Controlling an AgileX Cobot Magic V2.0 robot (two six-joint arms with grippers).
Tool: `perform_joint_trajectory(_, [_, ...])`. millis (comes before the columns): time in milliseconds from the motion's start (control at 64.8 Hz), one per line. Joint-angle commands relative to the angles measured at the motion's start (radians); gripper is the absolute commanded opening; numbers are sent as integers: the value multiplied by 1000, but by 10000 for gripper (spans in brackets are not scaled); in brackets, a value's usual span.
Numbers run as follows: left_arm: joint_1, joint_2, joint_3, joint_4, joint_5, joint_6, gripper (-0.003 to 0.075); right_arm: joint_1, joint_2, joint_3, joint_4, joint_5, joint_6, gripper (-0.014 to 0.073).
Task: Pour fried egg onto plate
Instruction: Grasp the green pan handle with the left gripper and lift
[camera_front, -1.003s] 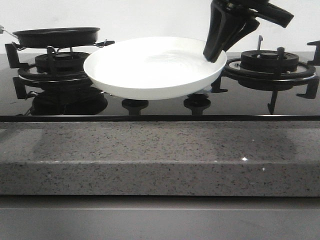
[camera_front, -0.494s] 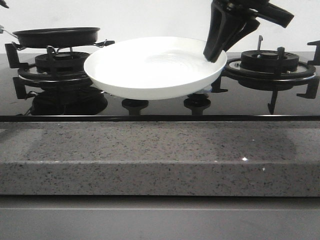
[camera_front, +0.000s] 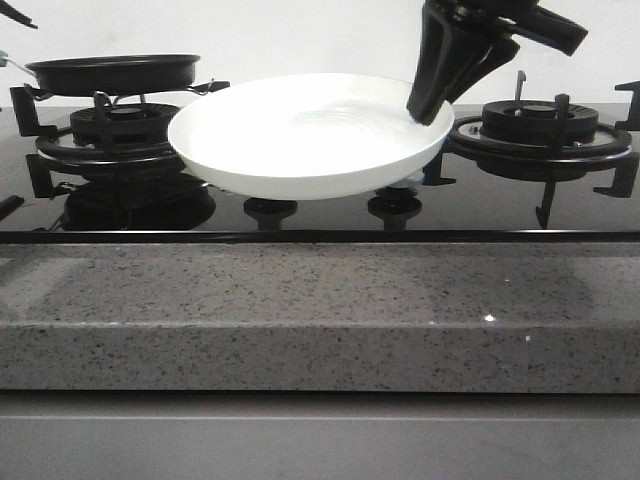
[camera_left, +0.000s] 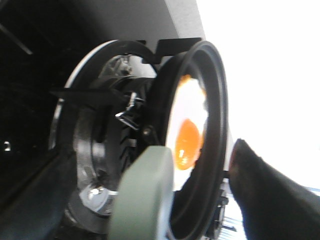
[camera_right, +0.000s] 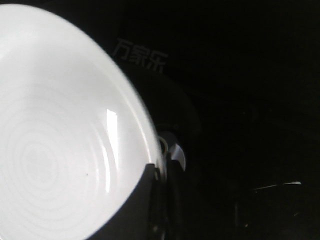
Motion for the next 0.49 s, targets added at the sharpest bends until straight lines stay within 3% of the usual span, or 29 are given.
perform_joint_trajectory(0, [7, -48, -33, -80, 22, 4, 529, -2, -45, -23, 17, -32, -13, -67])
perform_joint_trajectory(262, [7, -46, -33, -82, 22, 3, 351, -2, -45, -23, 17, -32, -13, -67])
perform_joint_trajectory(478, [7, -46, -33, -82, 20, 3, 249, -2, -45, -23, 17, -32, -13, -67])
